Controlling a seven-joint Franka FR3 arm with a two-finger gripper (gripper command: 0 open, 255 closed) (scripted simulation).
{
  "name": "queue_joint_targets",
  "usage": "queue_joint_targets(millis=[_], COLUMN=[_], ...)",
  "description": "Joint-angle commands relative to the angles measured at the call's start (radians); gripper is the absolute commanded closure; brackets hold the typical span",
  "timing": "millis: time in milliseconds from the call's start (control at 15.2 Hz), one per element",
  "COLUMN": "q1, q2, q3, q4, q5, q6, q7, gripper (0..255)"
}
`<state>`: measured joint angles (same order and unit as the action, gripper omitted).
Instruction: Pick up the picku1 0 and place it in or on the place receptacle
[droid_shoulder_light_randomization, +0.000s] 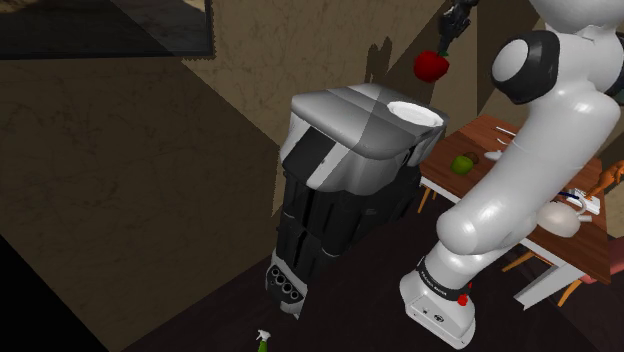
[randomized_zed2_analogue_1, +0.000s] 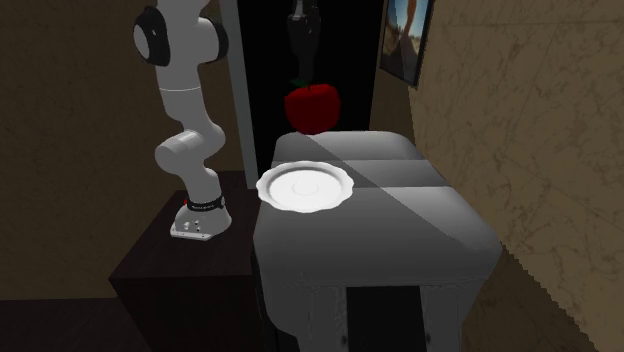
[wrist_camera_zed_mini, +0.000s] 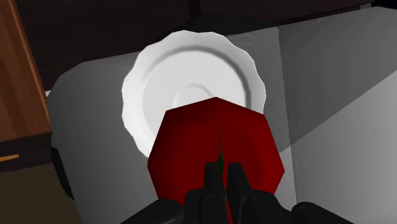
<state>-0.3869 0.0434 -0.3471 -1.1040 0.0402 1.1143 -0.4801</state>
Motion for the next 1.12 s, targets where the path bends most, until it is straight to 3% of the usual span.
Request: queue_joint_targets(millis=[0, 1056], q1=[-0.004, 0.017], q2=[-0.020, -0.180], q3=[-0.004, 0.023], q4=[-0.048, -0.470], q5=[-0.008, -0.061], q6=[0.030, 0.300], q7=[-0.014, 0.022], gripper=[255, 255])
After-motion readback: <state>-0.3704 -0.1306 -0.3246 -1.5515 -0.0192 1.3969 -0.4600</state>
